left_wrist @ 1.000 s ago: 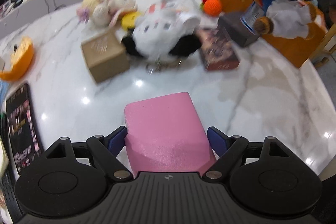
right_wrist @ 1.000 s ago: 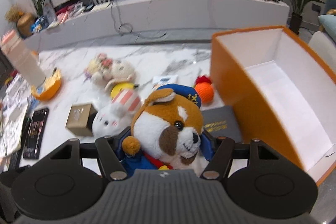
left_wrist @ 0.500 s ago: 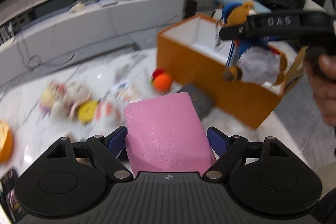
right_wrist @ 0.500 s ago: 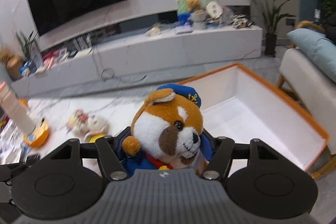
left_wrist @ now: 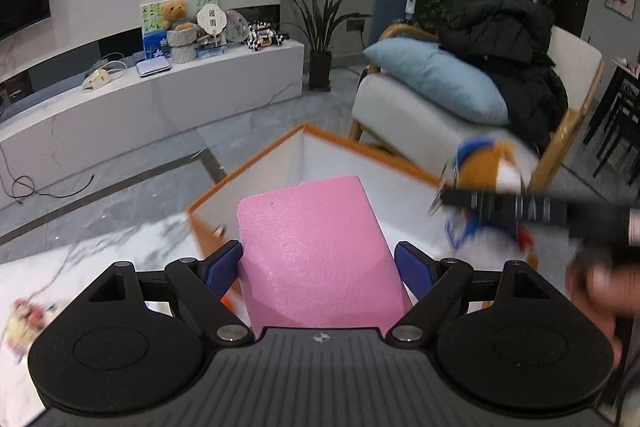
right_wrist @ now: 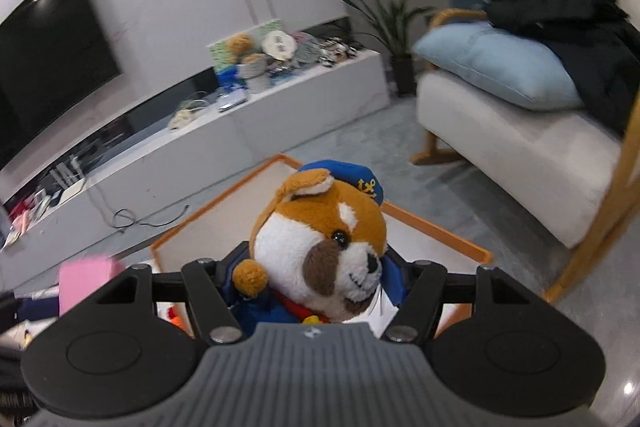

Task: Organize objects
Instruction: 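Lift and carry pink wallet and plush dog over the orange box with both tools, then open left tool dropping wallet into box while right tool releases plush dog, then withdraw both tools from the box back over the table, then grasp tan gift box with left tool while right tool grasps striped-hat white plush, then lift and carry tan box and white plush over the orange box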

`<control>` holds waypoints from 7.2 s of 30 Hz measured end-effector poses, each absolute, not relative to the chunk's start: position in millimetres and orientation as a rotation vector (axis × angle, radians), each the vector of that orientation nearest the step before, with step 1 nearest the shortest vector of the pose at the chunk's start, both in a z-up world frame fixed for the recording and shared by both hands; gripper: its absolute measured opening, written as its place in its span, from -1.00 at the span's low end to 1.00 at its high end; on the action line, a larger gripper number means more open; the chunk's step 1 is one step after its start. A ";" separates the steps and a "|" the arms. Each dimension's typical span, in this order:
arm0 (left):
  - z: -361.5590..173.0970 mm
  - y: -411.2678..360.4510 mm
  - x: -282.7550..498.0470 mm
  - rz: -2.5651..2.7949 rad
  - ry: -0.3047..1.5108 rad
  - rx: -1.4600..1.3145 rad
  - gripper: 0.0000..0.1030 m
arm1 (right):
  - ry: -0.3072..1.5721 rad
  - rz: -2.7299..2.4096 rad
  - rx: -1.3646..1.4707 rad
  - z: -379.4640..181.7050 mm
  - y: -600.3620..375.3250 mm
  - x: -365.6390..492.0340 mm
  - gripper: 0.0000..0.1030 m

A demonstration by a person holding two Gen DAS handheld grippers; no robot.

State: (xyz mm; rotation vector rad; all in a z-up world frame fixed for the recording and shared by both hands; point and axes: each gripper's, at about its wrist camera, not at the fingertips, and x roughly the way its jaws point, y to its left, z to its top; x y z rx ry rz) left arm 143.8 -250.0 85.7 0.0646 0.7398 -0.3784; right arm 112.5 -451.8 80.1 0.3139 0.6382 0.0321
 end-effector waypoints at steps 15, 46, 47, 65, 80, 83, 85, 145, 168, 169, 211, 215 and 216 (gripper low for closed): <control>57.7 -315.7 206.3 -0.324 0.790 0.248 0.88 | 0.757 0.060 0.108 51.0 -431.3 133.8 0.30; -22.4 -307.4 193.1 -0.382 1.081 0.362 0.88 | 1.076 0.227 -0.253 -8.6 -388.6 149.0 0.29; -24.0 -305.2 192.8 -0.385 1.089 0.352 0.88 | 1.077 0.229 -0.273 -9.7 -387.3 149.8 0.29; -14.2 -293.1 192.5 -0.413 1.055 0.242 0.96 | 1.069 0.188 -0.324 -6.8 -387.2 152.5 0.52; 66.4 -238.0 165.9 -0.406 0.831 0.030 1.00 | 0.891 0.142 -0.160 39.8 -392.8 138.6 0.66; 73.3 -215.1 150.4 -0.383 0.797 0.027 1.00 | 0.820 0.132 -0.155 49.5 -384.9 138.4 0.66; 75.3 -195.8 138.0 -0.359 0.781 0.029 1.00 | 0.766 0.142 -0.153 57.3 -374.3 135.4 0.66; -44.2 35.2 66.5 -0.078 0.869 -0.236 1.00 | 0.964 0.470 -0.248 -18.4 -104.1 121.9 0.67; -59.4 34.9 69.2 -0.056 0.894 -0.224 0.75 | 1.068 0.427 -0.148 -51.5 -101.3 134.3 0.65; -59.2 34.6 69.1 -0.057 0.892 -0.221 0.74 | 1.067 0.440 -0.137 -50.8 -101.2 133.9 0.53; -33.9 22.1 46.6 -0.127 0.860 -0.214 0.49 | 0.918 0.451 0.008 22.9 -154.5 134.9 0.40; -33.9 15.0 43.0 -0.125 0.863 -0.209 0.49 | 0.910 0.446 0.014 26.6 -164.1 133.3 0.40; -34.2 13.7 41.5 -0.123 0.864 -0.208 0.48 | 0.911 0.443 0.016 26.8 -167.2 133.0 0.40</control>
